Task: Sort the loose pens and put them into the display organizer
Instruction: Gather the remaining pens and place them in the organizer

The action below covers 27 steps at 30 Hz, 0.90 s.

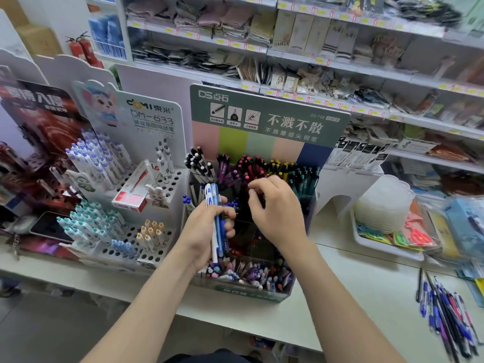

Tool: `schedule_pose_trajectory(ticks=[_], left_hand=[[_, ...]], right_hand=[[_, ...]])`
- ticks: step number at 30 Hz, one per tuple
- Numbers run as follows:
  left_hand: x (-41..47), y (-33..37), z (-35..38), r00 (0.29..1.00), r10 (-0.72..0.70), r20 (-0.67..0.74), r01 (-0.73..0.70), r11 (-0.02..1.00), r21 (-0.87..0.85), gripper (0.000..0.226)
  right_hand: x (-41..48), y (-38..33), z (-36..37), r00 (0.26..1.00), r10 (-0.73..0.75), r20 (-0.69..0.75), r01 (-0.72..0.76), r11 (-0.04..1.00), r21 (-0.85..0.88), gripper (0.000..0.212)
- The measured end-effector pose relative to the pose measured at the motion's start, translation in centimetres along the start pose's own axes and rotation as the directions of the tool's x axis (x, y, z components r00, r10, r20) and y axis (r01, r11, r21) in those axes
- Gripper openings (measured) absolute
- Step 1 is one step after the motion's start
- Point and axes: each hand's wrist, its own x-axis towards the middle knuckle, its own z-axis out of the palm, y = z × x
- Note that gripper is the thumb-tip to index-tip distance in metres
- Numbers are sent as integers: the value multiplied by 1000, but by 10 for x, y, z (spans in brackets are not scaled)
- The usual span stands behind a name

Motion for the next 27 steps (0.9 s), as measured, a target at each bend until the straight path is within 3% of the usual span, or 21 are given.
schedule_pose_trajectory(ticks=[2, 4, 7, 13, 17, 19, 21, 24, 27], left_hand=[[2, -1, 4, 997, 74, -16, -74, 997, -1, 18], [5, -3, 9, 990, 130, -45, -130, 991, -3, 19], [5, -5, 21, 985, 167, -28, -167, 986, 26, 25], [2, -13, 40, 991, 110, 75, -117, 988, 98, 24], [4, -25, 53, 999, 34, 35, -41, 970, 241, 25], [6, -30, 58, 999, -41, 1, 39, 968, 247, 29], [9, -34, 59, 990, -141, 10, 137, 976, 169, 28], [9, -36, 61, 970, -229, 77, 221, 970, 96, 37], [8, -38, 68, 967, -231, 108, 226, 972, 59, 43]], right_hand=[[-20, -13, -6, 985, 166, -40, -152, 961, 233, 6], [-39, -24, -8, 932, 332, 146, -363, 849, 383, 11], [-62, -28, 0, 856, 385, 346, -514, 708, 485, 13], [-74, -12, -10, 841, 536, 74, -446, 608, 657, 9], [-75, 10, -34, 703, 692, -163, -341, 530, 776, 7], [-78, 27, -42, 630, 718, -297, -303, 579, 757, 9], [-80, 45, -45, 627, 627, -462, -293, 740, 606, 19], [-84, 65, -38, 771, 367, -520, -289, 930, 229, 19], [-82, 83, -18, 893, 333, -303, -328, 942, 68, 27]])
